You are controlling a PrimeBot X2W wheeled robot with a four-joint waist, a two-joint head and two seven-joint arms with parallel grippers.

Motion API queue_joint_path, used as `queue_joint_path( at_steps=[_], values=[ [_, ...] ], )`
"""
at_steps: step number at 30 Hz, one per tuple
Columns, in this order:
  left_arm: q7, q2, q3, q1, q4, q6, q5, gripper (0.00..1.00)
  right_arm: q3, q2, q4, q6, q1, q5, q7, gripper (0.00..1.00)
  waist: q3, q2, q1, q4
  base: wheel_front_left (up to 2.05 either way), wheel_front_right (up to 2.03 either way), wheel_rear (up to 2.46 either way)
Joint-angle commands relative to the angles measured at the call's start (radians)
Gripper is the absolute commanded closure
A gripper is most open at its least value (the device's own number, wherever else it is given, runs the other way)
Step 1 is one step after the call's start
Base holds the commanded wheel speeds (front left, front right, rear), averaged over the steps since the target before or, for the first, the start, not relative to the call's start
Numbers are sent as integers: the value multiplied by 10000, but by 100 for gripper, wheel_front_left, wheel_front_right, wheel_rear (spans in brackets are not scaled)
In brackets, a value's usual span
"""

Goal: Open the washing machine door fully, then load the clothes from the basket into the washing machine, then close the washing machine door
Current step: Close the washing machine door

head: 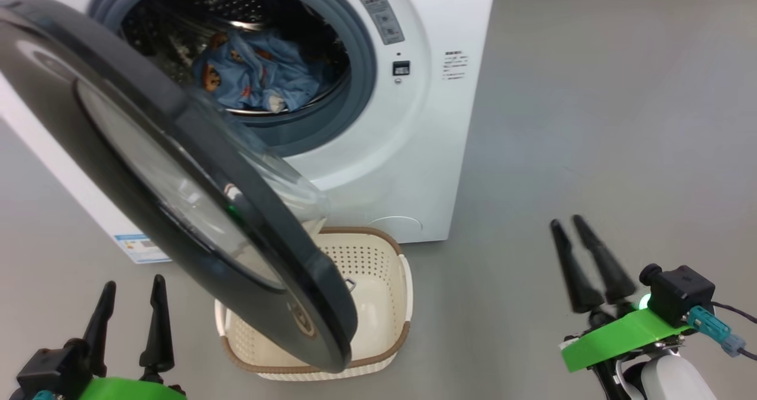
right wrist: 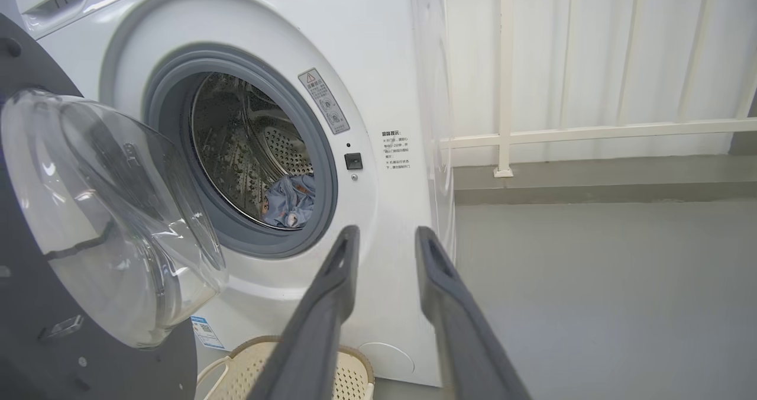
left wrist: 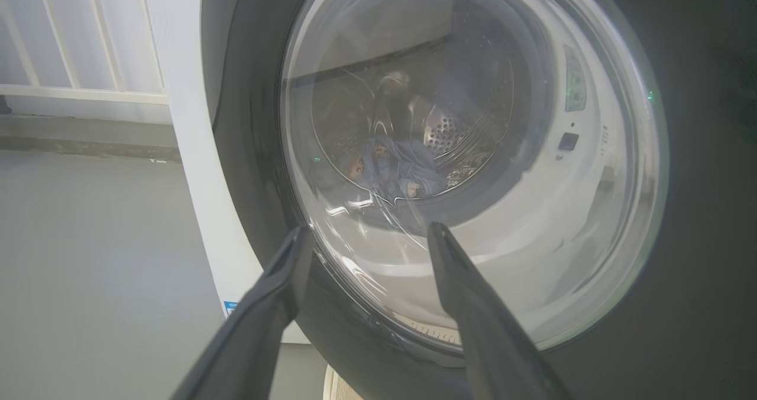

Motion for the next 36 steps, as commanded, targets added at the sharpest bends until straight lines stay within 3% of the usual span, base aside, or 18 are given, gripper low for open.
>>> queue_joint_path(
  at_steps=[1,11,25,36],
  values=[
    [-66,144,316,-384,-149,-24,-1,0,317,-19,-273,16,-353,231,-48,100,-22,0,0,198,0,0,0],
    [-66,138,63,-431,44,-24,-94,0,1299,43,-847,16,-1144,817,-48,100,-150,0,0,982,0,0,0],
    [-66,105,-155,-400,255,-25,-153,0,2708,401,-3499,16,-1633,780,-48,100,-382,0,0,2045,0,0,0],
    [-66,71,-88,-399,280,-25,-138,0,4979,234,-3343,16,-1795,618,-48,100,-405,0,0,2264,0,0,0]
  ],
)
